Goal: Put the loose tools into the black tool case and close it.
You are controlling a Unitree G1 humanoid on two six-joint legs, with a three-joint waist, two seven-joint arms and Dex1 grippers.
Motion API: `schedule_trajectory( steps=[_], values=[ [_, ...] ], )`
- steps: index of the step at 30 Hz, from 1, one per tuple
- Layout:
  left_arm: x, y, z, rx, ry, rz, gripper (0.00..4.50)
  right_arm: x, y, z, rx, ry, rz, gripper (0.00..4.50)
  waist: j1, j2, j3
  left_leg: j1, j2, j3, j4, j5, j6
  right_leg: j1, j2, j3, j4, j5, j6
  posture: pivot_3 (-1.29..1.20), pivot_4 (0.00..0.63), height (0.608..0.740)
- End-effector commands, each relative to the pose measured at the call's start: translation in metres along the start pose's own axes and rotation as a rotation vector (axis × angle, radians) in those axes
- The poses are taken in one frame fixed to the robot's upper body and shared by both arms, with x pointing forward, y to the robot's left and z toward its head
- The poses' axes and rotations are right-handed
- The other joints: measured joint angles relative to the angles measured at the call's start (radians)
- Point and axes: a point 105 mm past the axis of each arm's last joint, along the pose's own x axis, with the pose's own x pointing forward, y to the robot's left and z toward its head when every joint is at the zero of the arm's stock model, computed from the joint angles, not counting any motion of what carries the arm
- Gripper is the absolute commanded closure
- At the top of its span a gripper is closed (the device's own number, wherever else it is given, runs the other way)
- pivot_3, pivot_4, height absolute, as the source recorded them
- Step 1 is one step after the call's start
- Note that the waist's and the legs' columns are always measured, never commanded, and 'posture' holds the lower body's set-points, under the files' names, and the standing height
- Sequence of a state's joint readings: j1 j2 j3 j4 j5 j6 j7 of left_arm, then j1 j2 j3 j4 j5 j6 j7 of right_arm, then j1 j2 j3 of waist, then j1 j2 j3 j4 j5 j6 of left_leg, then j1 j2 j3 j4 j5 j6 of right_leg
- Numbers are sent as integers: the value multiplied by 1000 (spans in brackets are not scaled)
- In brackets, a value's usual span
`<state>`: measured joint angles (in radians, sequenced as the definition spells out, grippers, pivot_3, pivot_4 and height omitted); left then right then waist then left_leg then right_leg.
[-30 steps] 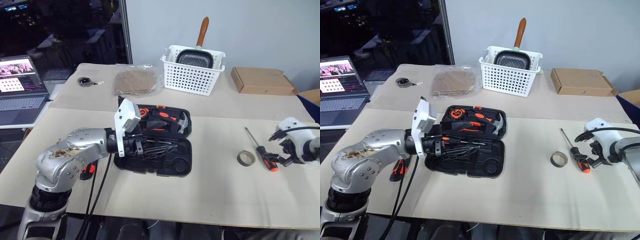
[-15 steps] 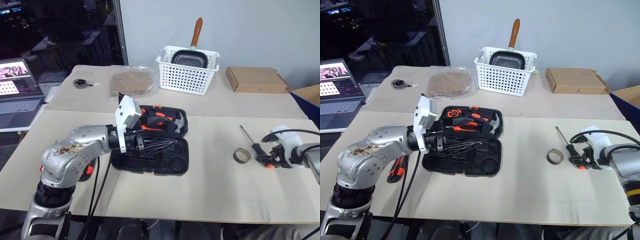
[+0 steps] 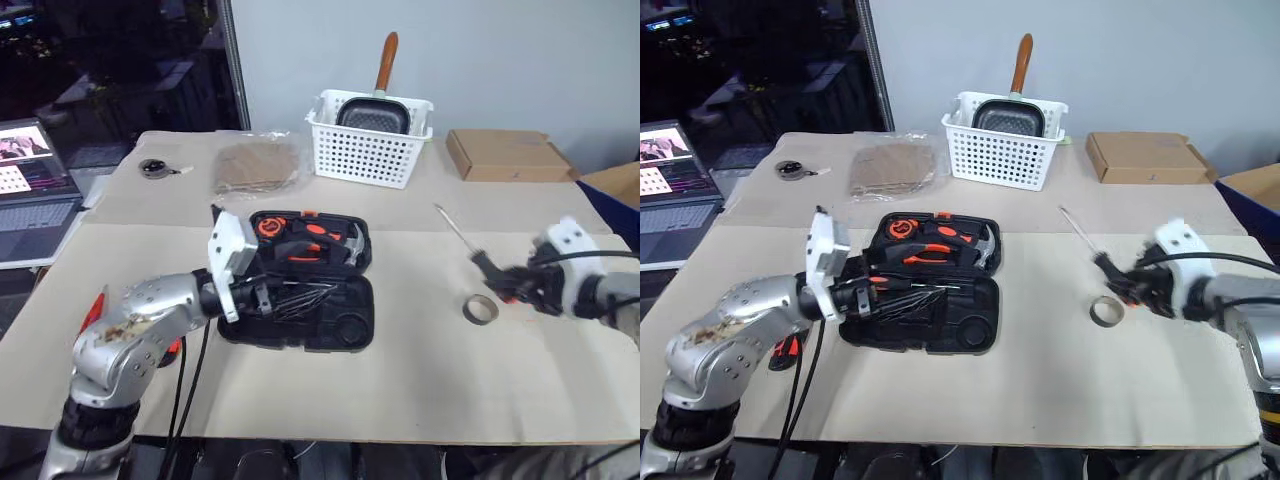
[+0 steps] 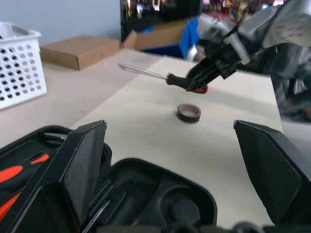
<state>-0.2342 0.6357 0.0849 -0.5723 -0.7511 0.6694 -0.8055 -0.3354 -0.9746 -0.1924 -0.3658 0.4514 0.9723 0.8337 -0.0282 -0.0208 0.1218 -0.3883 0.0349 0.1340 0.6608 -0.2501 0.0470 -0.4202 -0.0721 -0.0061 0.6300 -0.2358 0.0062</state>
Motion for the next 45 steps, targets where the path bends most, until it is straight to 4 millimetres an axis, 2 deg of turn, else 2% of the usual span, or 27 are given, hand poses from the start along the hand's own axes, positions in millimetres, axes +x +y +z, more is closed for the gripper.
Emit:
schedule_trajectory(
  steps=[1,4,7,10,15,26,31,32,35,40,44,45],
  values=[
    [-34,-7,14,39,-38,20,0,32,46,28,-196,-9,216,3500,0,-2,1,0,1,0,0,0,0,0,0,-1,0,1,-1,0,150,740],
    [-70,-8,9,41,12,84,0,64,72,41,-302,7,348,3502,3,-4,3,1,1,0,0,1,-1,0,-1,-4,0,1,-2,0,150,740],
    [-97,-13,5,27,85,111,0,85,90,48,-414,32,430,3502,11,-2,5,0,1,1,0,2,-1,-2,-2,-4,0,3,-6,0,150,740],
    [-113,-15,2,15,129,126,0,101,97,47,-478,73,460,3502,25,-1,7,-1,1,1,0,1,0,-4,-3,-8,-1,2,-7,0,150,740],
    [-115,-17,1,4,132,138,0,119,97,39,-552,132,470,3503,36,-1,7,-3,0,1,0,0,-2,-4,-5,-10,-2,1,-7,0,150,740],
    [-110,-18,0,14,123,151,0,137,102,26,-592,203,524,3503,22,0,7,-2,0,1,0,-1,-1,-3,-4,-9,0,1,-7,0,150,740],
    [-108,-19,-1,13,119,149,0,139,102,21,-609,229,556,3504,19,0,7,-2,0,1,0,-1,-1,-3,-4,-9,0,1,-7,0,150,740],
    [-108,-19,-1,12,118,148,0,138,103,21,-614,228,568,2503,19,0,7,-2,0,1,0,-1,-1,-3,-4,-9,0,1,-7,0,150,740],
    [-107,-18,-2,10,115,149,0,132,106,33,-604,162,586,1719,19,0,7,-2,0,1,0,-1,-1,-3,-4,-10,0,1,-7,0,150,740],
    [-107,-17,-5,3,112,152,0,107,112,66,-607,-41,665,1719,15,0,7,-2,1,1,0,-2,-2,-4,-4,-9,0,1,-8,0,150,740],
    [-105,-14,-5,2,101,149,0,96,114,79,-488,-186,678,1719,13,0,7,-1,1,1,0,-2,-1,-3,-4,-9,0,1,-8,0,150,740],
    [-104,-14,-5,2,99,149,0,96,114,80,-452,-211,663,2253,14,0,7,-1,1,1,0,-2,-1,-3,-4,-9,1,1,-8,0,150,740]
  ],
)
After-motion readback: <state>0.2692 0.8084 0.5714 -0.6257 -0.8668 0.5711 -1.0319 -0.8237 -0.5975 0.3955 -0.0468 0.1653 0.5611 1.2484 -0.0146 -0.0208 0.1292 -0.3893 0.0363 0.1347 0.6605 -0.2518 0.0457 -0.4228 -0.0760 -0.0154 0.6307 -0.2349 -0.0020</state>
